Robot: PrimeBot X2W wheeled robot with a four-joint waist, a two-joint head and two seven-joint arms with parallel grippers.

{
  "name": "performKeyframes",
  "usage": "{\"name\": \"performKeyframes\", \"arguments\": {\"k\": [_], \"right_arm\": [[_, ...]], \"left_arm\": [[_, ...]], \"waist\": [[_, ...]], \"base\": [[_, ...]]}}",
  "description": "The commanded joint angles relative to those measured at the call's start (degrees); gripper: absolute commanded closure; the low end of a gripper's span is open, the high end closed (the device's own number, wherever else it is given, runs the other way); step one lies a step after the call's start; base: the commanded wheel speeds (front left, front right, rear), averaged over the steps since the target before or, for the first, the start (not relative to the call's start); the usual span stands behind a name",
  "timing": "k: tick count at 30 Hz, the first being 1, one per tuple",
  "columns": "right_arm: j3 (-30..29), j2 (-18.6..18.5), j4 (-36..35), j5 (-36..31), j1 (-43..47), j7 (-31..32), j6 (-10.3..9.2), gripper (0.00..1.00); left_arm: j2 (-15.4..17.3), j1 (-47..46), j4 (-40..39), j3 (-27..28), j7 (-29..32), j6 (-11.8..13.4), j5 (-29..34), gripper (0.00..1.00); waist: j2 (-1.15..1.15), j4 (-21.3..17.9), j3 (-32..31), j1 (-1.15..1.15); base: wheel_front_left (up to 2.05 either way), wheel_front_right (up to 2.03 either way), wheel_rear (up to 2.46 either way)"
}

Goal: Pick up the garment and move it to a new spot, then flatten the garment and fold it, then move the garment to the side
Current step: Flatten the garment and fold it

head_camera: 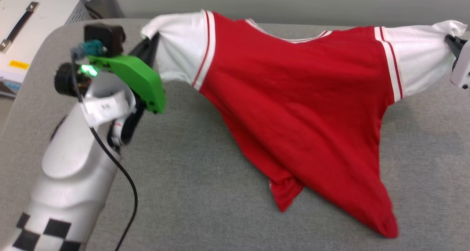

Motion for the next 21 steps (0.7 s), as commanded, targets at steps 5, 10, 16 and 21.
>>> {"name": "performKeyframes", "arguments": {"k": [5,10,16,21], "right_arm": [[-0.77,2.35,1.84,-4.39,-5.20,-4.30,-0.03,1.00],[-2.91,4.09,4.54,-9.14,-13.66,-9.05,-0.03,1.00],[-4.37,5.18,7.41,-14.92,-24.62,-14.29,-0.03,1.00],[-6.69,5.86,9.78,-18.47,-33.69,-19.21,-0.03,1.00]], "left_arm": [[-0.24,-10.19,10.27,1.87,-4.06,-2.09,-0.38,1.00],[-0.27,-21.17,20.27,2.97,-8.14,-2.87,0.70,1.00],[0.40,-33.64,29.56,3.57,-12.06,-2.59,2.42,1.00],[1.11,-43.46,33.78,3.56,-15.65,-2.38,3.97,1.00]], "waist": [[0.00,-3.31,-2.72,0.00],[0.00,-4.39,-0.36,0.00],[0.00,-5.70,4.11,0.00],[0.00,-6.62,8.47,0.00]], "base": [[0.00,0.00,0.00],[0.00,0.00,0.00],[0.00,0.00,0.00],[0.00,0.00,0.00]]}}
